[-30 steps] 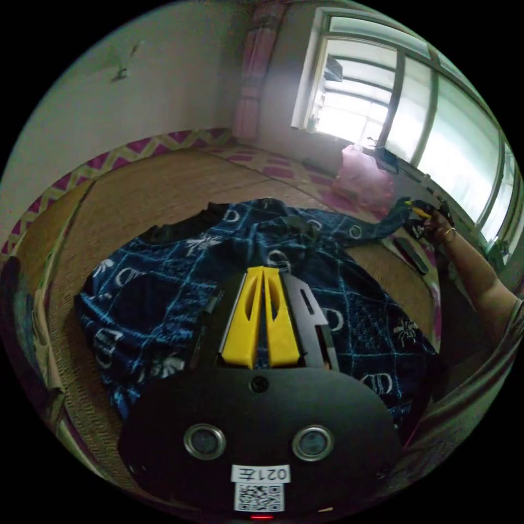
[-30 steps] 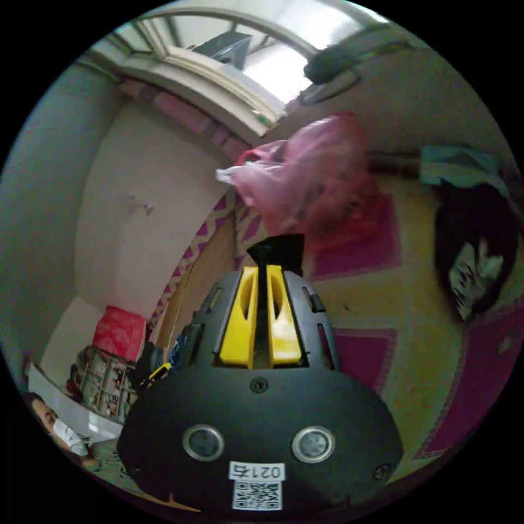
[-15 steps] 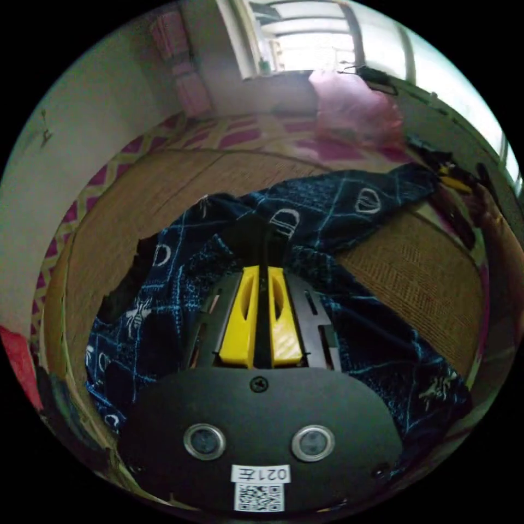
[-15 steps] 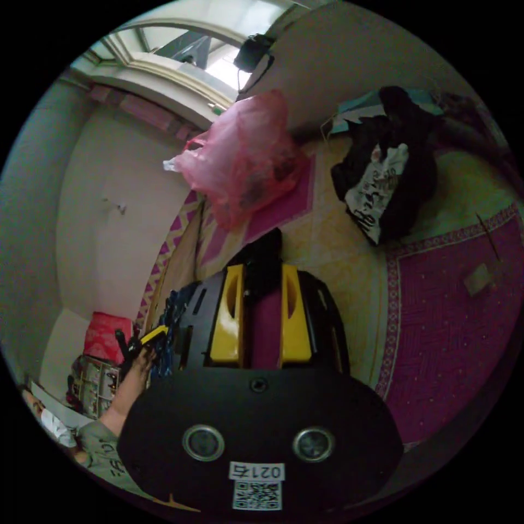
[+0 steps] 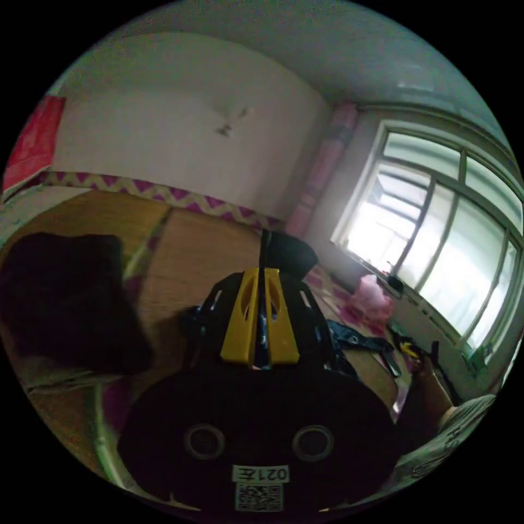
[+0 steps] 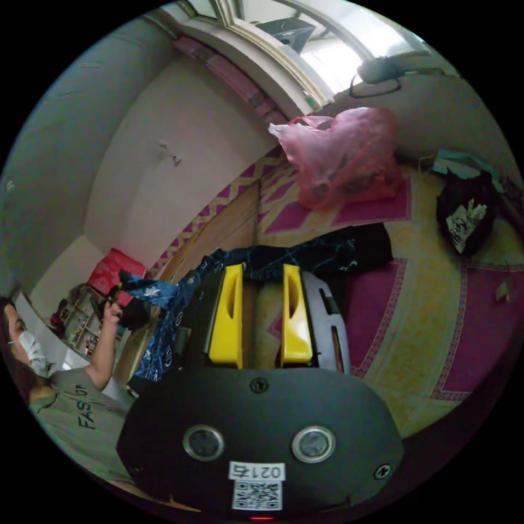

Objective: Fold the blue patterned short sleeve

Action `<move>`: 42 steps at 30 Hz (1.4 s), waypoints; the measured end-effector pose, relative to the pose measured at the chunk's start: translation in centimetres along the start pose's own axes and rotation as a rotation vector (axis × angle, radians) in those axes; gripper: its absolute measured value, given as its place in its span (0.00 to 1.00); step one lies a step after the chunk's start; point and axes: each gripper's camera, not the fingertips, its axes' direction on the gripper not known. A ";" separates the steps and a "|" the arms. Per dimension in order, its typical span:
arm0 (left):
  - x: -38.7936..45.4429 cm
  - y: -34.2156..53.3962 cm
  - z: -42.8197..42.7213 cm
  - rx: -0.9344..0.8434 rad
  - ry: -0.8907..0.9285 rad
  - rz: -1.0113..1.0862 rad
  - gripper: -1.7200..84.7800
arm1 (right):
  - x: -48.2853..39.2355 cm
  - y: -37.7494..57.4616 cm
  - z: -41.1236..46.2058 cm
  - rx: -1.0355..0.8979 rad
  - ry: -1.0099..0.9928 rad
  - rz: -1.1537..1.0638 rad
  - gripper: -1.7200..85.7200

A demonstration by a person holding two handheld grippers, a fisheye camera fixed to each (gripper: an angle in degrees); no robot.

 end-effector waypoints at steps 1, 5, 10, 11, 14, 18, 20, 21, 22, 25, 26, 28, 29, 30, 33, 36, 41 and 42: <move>-3.2 -1.2 -4.8 0.040 -0.054 -0.040 0.01 | -2.1 0.6 -0.2 0.007 0.006 -0.007 0.14; -11.4 -2.6 -17.3 0.164 -0.203 -0.174 0.01 | -7.6 2.5 -0.3 0.033 -0.008 -0.021 0.14; -22.5 -1.8 -28.5 0.211 -0.358 -0.405 0.01 | -12.5 5.0 1.7 0.028 -0.031 0.025 0.14; -23.7 -1.6 -29.4 0.209 -0.357 -0.435 0.01 | -13.0 5.2 2.1 0.021 -0.040 0.031 0.14; -27.9 -0.9 -33.3 0.254 -0.331 -0.547 0.01 | -15.8 6.5 3.7 -0.001 -0.067 0.039 0.14; -31.6 -1.1 -37.5 0.326 -0.275 -0.617 0.01 | -20.0 8.4 5.7 -0.034 -0.073 0.019 0.14; -33.2 -1.3 -38.6 0.330 -0.264 -0.643 0.01 | -21.1 9.3 6.6 -0.053 -0.081 0.019 0.14; -34.5 -1.5 -39.0 0.309 -0.256 -0.681 0.02 | -21.7 9.9 7.1 -0.060 -0.084 0.023 0.14; -36.0 -1.5 -39.2 0.273 -0.228 -0.753 0.03 | -22.2 10.6 7.6 -0.066 -0.092 0.028 0.14; -39.0 -1.6 -40.8 0.262 -0.180 -0.854 0.07 | -23.3 12.2 9.0 -0.088 -0.112 0.034 0.14; -39.4 -1.7 -41.2 0.258 -0.185 -0.856 0.08 | -23.5 12.5 9.2 -0.093 -0.113 0.033 0.14; -40.8 -2.4 -42.7 0.232 -0.197 -0.872 0.11 | -24.5 13.6 9.8 -0.106 -0.110 0.029 0.13; -41.2 -2.6 -42.9 0.220 -0.191 -0.874 0.11 | -24.7 13.9 9.9 -0.106 -0.112 0.029 0.13; -41.6 -3.0 -43.3 0.206 -0.171 -0.870 0.13 | -25.1 14.4 10.1 -0.110 -0.119 0.030 0.13; -42.1 -4.4 -43.5 0.154 -0.143 -0.833 0.16 | -25.7 15.6 10.5 -0.120 -0.125 0.032 0.13; -41.8 -5.3 -43.6 0.157 -0.064 -0.791 0.17 | -26.3 16.7 11.1 -0.133 -0.117 0.027 0.13; -41.5 -5.9 -43.4 0.140 -0.073 -0.769 0.18 | -26.2 18.6 11.7 -0.144 -0.123 0.035 0.13; -41.5 -6.0 -43.5 0.154 -0.068 -0.779 0.18 | -26.1 19.0 11.9 -0.148 -0.121 0.037 0.13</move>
